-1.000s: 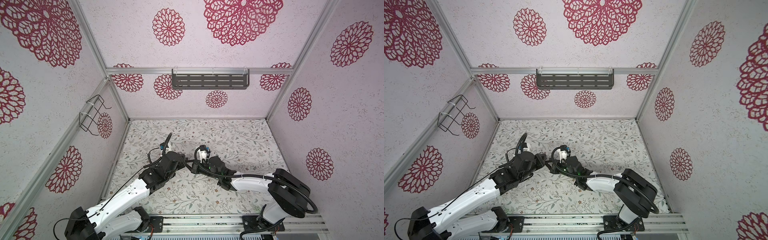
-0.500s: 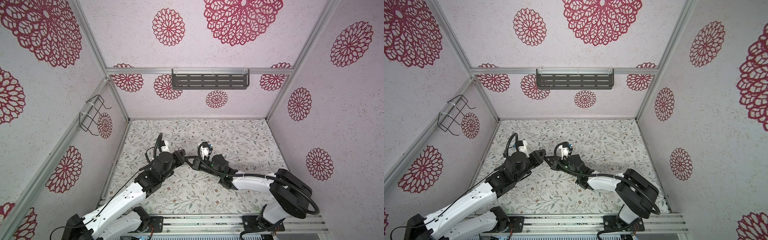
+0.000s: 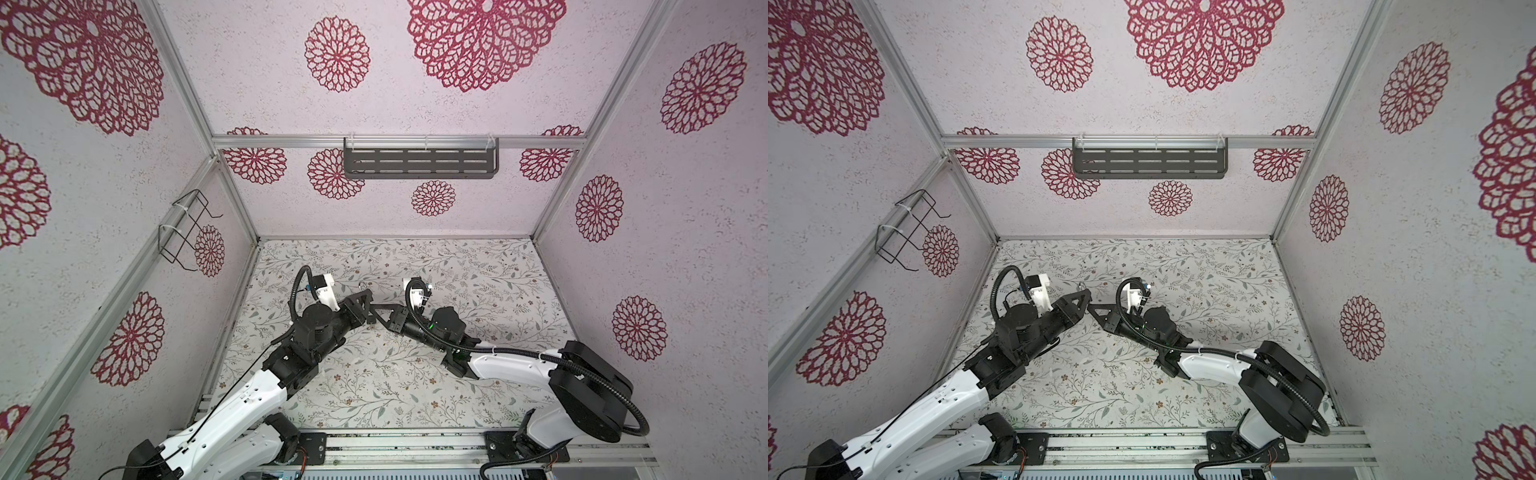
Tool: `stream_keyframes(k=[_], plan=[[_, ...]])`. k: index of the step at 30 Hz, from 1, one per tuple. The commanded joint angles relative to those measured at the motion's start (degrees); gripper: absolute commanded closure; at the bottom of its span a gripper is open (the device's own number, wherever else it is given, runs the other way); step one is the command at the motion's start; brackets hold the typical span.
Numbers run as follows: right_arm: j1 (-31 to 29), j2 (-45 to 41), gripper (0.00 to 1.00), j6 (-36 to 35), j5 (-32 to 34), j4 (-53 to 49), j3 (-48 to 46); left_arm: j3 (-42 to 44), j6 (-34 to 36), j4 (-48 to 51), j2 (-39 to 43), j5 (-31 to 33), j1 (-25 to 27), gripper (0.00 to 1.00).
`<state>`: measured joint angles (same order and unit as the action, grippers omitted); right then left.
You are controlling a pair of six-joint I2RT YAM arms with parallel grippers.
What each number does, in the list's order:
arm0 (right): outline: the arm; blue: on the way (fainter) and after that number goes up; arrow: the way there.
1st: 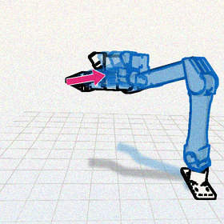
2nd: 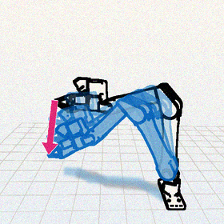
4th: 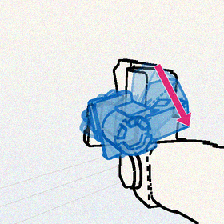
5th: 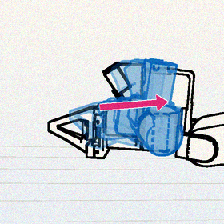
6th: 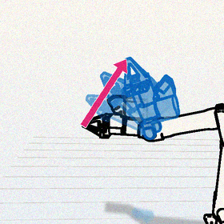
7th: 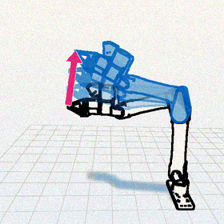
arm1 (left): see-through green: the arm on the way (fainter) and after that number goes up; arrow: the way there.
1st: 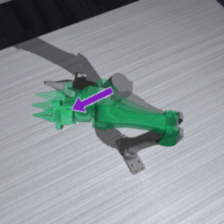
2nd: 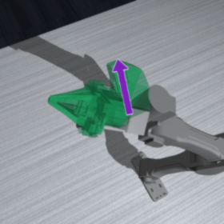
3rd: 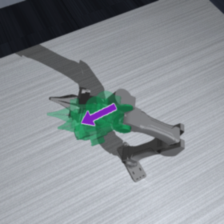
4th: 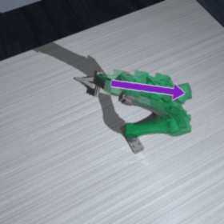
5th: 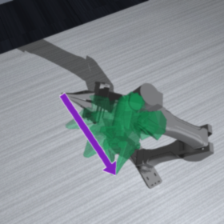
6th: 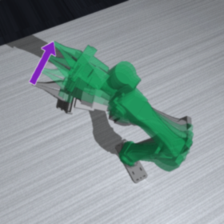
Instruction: Unlock with the key
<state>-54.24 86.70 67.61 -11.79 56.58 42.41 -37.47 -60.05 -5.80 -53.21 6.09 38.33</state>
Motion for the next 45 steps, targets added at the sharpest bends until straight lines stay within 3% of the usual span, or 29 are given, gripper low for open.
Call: stream_keyframes(k=[1,9,13,27,37,45], plan=[[-1.61,-4.02,1.00,-2.81,-2.31,6.31,4.71,0.89,-0.81,-1.96,-0.75,-8.27,1.33,1.00],[-1.82,-4.66,1.00,-8.50,-0.15,0.20,3.31,-2.69,3.80,3.11,-1.28,-5.39,1.21,1.00],[-1.87,-5.04,0.83,-11.80,1.58,-4.37,3.07,-4.68,6.85,6.72,-1.28,-2.57,1.11,1.00],[-1.60,-9.74,0.53,-18.85,5.74,-17.49,1.02,-6.96,18.08,16.74,1.45,5.24,0.84,1.00],[-0.51,-16.93,0.44,-23.80,10.32,-31.45,-0.05,-0.19,22.97,17.22,6.08,5.32,1.65,1.00],[1.34,-19.74,0.38,-29.40,10.28,-44.11,3.51,2.54,27.93,13.43,2.43,5.20,6.92,1.00]])
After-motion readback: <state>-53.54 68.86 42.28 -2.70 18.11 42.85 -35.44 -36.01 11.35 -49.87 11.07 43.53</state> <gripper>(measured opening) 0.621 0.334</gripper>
